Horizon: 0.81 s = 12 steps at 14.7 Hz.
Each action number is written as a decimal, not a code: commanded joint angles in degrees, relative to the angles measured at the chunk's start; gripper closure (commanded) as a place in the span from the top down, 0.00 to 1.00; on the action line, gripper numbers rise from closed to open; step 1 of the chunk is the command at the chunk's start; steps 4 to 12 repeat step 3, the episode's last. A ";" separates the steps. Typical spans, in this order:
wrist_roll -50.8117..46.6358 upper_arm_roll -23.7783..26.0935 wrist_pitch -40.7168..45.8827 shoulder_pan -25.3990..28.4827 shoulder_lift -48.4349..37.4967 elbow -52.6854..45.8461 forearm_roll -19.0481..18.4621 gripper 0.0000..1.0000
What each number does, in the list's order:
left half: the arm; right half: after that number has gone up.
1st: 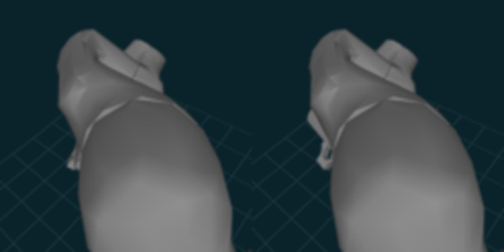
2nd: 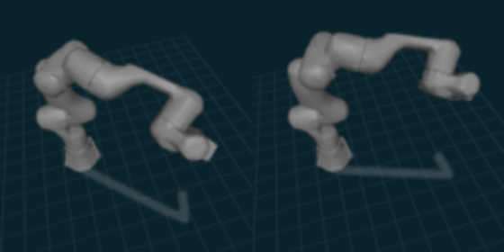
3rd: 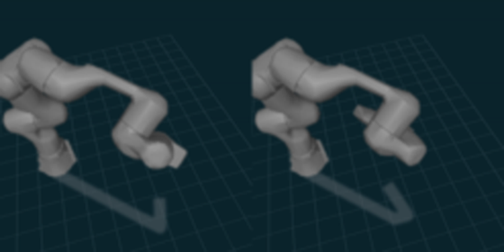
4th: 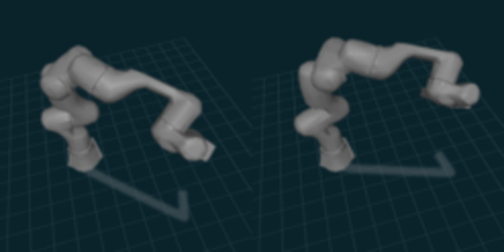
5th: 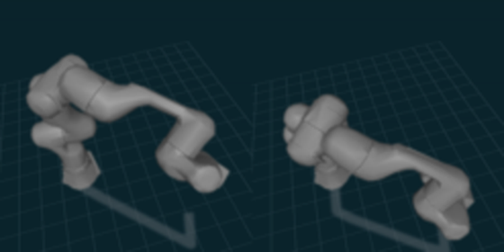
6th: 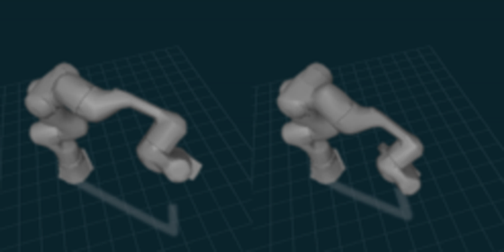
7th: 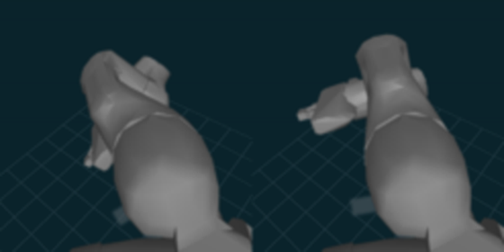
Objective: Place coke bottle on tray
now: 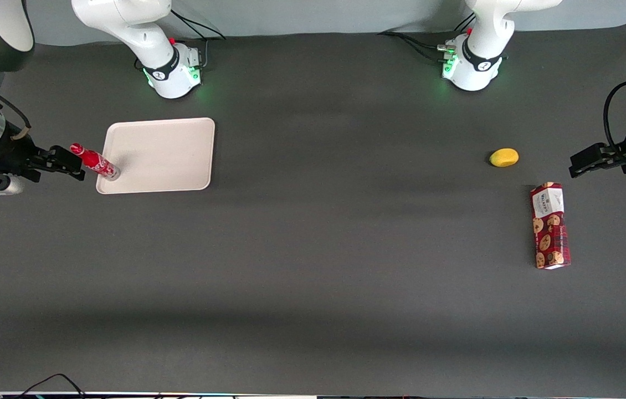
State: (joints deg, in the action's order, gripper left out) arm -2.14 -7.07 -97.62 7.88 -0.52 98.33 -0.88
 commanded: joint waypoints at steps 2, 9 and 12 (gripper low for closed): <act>-0.94 -1.90 -0.03 -0.06 1.49 -1.91 1.93 1.00; -1.03 -1.99 -0.03 -0.06 1.58 -2.09 1.84 1.00; -1.03 -1.99 -0.03 -0.06 1.58 -2.09 1.84 1.00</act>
